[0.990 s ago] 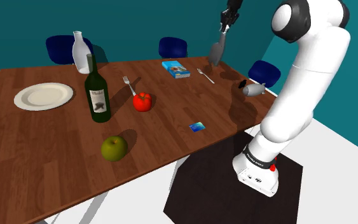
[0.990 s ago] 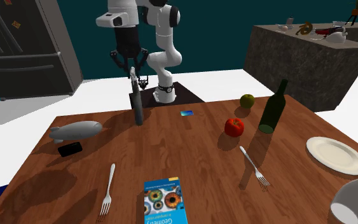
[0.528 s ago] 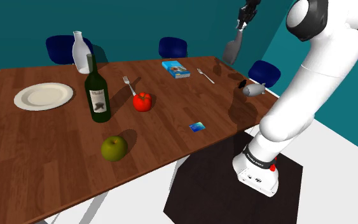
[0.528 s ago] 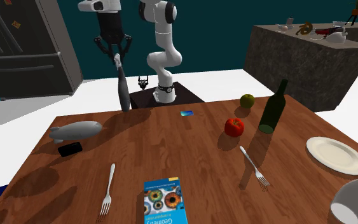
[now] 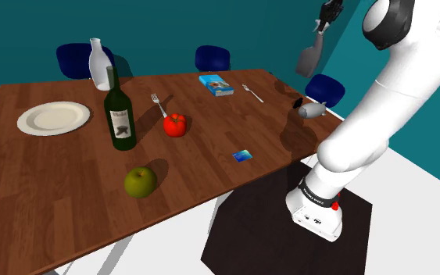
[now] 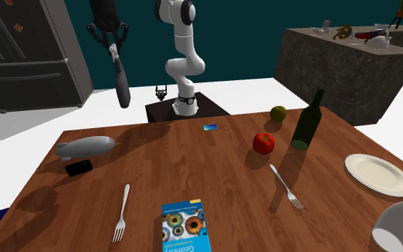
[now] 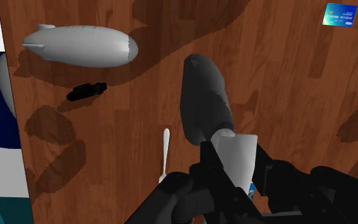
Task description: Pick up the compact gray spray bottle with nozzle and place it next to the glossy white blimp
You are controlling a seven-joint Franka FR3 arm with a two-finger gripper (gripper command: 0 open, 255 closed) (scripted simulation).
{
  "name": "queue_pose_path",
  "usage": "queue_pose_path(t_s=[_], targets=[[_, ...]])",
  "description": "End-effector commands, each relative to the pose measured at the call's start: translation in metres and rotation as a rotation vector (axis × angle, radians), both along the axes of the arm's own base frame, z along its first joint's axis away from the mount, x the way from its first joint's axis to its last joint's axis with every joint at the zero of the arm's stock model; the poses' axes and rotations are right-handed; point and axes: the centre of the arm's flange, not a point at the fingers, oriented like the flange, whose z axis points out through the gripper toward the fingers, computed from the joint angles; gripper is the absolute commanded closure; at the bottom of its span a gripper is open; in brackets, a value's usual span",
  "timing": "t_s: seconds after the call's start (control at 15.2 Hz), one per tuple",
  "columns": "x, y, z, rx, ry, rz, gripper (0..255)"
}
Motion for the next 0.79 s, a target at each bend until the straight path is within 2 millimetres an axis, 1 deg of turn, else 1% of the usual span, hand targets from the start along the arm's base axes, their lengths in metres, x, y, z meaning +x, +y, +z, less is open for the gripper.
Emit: queue_pose_path(t_s=[0.0,0.2,0.26,0.73], targets=[[-0.026,-0.007,0.011,0.000,0.000,0.001,255],[-0.060,-0.020,0.027,0.000,0.000,0.001,255],[-0.065,-0.023,0.029,0.000,0.000,0.001,255],[-0.065,-0.023,-0.008,0.000,0.000,0.001,255]])
